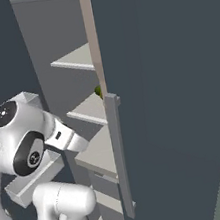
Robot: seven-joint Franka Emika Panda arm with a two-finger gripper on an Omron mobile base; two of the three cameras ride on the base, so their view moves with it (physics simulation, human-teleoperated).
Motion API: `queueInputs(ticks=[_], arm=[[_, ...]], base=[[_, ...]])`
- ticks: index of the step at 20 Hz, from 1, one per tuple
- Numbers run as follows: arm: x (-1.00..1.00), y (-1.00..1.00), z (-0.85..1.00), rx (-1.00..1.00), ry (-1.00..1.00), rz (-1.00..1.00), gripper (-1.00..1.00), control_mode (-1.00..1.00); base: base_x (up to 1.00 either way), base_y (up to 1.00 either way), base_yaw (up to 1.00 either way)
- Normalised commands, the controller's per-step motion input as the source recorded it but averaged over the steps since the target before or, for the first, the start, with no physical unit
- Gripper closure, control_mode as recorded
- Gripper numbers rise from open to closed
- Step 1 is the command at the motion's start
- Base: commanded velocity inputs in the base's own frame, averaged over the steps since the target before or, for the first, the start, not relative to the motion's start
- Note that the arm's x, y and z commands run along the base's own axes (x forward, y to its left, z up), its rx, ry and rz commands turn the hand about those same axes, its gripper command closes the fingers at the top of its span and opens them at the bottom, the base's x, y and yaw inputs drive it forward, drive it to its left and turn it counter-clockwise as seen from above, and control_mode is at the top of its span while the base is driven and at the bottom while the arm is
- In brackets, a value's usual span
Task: Take the lemon wedge and mango from the highest rack and move them to the second highest rack where the lime and squash are located, to maximize freezer space. Close the freezer door after rearranging.
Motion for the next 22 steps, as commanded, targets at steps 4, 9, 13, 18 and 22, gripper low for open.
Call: queueInputs(ticks=[4, 9, 13, 18, 22], arm=[[-0.93, 0.03, 0.13, 0.00, 0.14, 0.00, -1.00, -1.00], [-0.60, 0.00, 0.01, 0.01, 0.01, 0.00, -1.00, 1.00], [0.00, 0.00, 0.00, 0.00, 0.00, 0.00, -1.00, 1.00], [0.00, 0.00, 0.00, 0.00, 0.00, 0.00, -1.00, 1.00], [0.00, 0.00, 0.00, 0.00, 0.00, 0.00, -1.00, 1.00]], base=[[0.00, 0.00, 0.00], [-0.40, 0.05, 0.04], [-1.00, 0.30, 0.06], [-1.00, 0.56, 0.02], [-0.81, 0.96, 0.00]])
